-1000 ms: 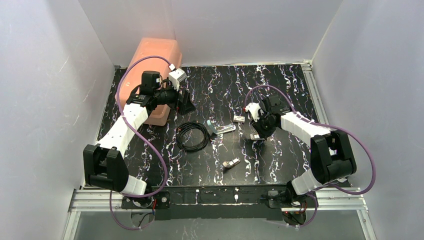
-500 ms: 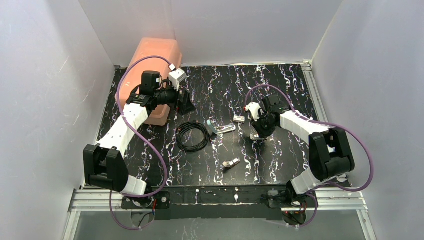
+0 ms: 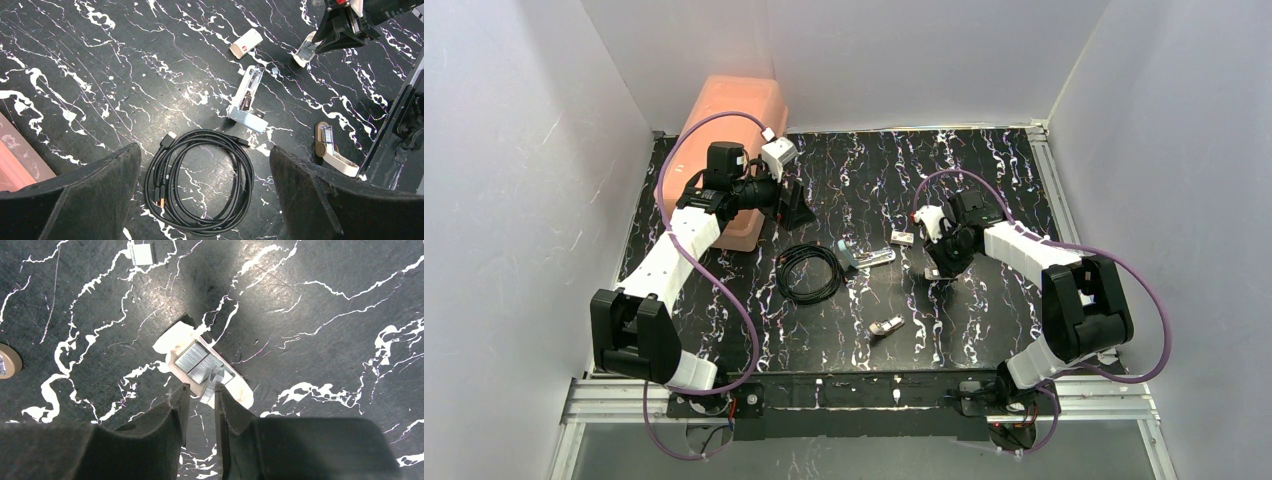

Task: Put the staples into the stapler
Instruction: Pick up the staple from the staple box.

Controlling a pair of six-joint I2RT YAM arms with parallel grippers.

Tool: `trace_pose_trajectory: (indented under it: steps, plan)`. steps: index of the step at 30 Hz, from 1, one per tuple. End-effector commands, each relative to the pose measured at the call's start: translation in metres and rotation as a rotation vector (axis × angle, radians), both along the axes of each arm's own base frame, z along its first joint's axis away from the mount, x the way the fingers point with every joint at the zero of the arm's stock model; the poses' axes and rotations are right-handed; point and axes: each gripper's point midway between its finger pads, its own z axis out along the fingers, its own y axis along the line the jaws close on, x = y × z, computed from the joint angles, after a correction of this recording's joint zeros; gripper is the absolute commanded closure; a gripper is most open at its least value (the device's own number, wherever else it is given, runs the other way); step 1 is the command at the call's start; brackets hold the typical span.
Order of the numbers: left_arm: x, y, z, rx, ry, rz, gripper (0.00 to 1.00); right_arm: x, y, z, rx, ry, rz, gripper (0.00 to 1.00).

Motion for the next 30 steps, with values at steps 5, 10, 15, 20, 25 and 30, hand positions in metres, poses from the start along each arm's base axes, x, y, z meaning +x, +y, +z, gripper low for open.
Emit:
trace_pose_trajectory:
  steps: [5,10,15,20,25,30]
  plan:
    - [-0.006,0.0,0.004,-0.009,-0.002,-0.02,0.01,0.002,0.011,0.01,0.056,0.006,0.009,0.68]
    - [-0.006,0.0,0.004,-0.009,-0.003,-0.02,0.01,0.002,0.016,0.01,0.066,0.006,0.019,0.68]
    - [-0.005,0.0,0.003,-0.007,-0.003,-0.02,0.02,0.002,0.019,0.011,0.072,0.007,0.027,0.68]
    - [-0.005,0.0,0.004,-0.007,-0.004,-0.021,0.02,0.0,0.023,0.012,0.078,0.01,0.036,0.68]
    - [-0.004,-0.001,0.003,-0.008,0.0,-0.022,0.02,-0.001,0.025,0.015,0.085,0.006,0.049,0.68]
    - [-0.003,-0.001,0.003,-0.008,0.0,-0.022,0.01,-0.004,0.026,0.015,0.085,0.004,0.066,0.68]
